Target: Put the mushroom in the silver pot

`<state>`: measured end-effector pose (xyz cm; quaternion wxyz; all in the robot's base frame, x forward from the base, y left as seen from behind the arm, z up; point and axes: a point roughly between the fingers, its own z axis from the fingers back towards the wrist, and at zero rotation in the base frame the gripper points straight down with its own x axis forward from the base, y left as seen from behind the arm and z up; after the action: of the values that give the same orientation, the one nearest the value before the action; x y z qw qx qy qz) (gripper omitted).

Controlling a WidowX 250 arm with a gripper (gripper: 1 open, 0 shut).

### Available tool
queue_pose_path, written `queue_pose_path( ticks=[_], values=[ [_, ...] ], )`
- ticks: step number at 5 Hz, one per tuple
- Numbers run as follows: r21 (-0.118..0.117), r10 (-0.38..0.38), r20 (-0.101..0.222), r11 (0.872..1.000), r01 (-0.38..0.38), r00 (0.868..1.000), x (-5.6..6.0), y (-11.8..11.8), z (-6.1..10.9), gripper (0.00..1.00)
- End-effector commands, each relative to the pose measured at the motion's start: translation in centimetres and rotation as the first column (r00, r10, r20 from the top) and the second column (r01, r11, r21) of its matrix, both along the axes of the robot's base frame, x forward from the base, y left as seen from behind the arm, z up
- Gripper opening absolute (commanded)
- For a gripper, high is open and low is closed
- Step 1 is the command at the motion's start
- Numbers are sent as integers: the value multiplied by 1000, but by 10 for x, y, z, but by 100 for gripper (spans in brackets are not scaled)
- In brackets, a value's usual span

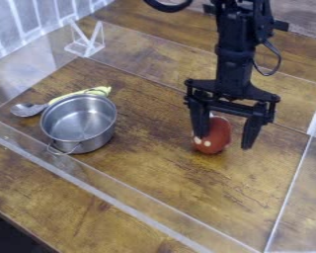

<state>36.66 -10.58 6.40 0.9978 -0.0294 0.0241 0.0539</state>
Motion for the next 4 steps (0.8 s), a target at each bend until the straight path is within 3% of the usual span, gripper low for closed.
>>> queue_pose_path(
  ticks=[1,4],
  values=[
    [-18,45,65,999,-44,997,15,-2,19,100],
    [-10,149,43,989,-149,988,34,14,8,100]
  ],
)
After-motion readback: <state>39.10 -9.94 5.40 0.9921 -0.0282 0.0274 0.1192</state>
